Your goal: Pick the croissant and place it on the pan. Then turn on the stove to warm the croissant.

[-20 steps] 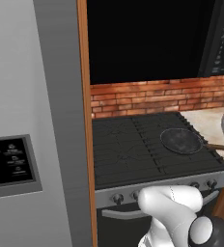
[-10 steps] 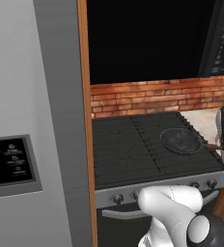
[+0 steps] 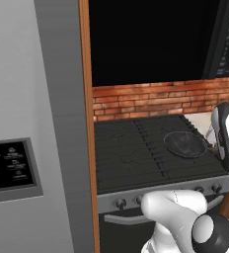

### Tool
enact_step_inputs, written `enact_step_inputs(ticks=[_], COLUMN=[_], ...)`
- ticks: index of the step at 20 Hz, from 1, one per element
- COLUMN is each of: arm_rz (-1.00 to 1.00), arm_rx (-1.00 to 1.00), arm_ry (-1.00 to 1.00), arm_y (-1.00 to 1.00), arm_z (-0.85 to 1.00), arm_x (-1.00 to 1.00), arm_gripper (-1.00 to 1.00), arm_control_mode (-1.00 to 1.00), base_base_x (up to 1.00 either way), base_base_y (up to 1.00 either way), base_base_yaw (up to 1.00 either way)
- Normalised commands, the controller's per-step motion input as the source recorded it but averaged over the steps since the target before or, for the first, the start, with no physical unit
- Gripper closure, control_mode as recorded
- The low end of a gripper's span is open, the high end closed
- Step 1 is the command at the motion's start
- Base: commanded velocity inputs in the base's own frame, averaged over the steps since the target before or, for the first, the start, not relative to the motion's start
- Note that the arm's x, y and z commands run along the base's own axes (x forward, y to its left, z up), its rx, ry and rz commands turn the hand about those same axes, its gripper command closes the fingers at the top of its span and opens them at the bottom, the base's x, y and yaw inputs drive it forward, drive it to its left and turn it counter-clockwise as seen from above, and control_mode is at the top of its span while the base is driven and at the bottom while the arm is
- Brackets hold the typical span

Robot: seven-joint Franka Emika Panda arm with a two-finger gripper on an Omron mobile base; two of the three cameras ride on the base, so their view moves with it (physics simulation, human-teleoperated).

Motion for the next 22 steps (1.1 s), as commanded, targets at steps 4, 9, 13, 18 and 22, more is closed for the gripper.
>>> enact_step_inputs(ticks=[4, 9, 13, 18, 22], arm_rz=[0.0, 0.01, 0.04, 0.05, 0.01], arm_rx=[0.01, 0.01, 0.02, 0.01, 0.0], arm_ry=[-0.01, -0.03, -0.06, -0.03, 0.0], arm_y=[0.13, 0.03, 0.0, 0.0, 0.0], arm_z=[-0.17, -0.33, -0.32, -0.25, -0.12], arm_x=[0.56, 0.52, 0.44, 0.45, 0.44], arm_gripper=[1.0, 1.0, 1.0, 1.0, 1.0], arm_control_mode=[-1.0, -1.0, -1.0, -1.0, -1.0], base_base_x=[0.0, 0.0, 0.0, 0.0, 0.0], base_base_y=[0.0, 0.0, 0.0, 0.0, 0.0], base_base_yaw=[0.0, 0.0, 0.0, 0.0, 0.0])
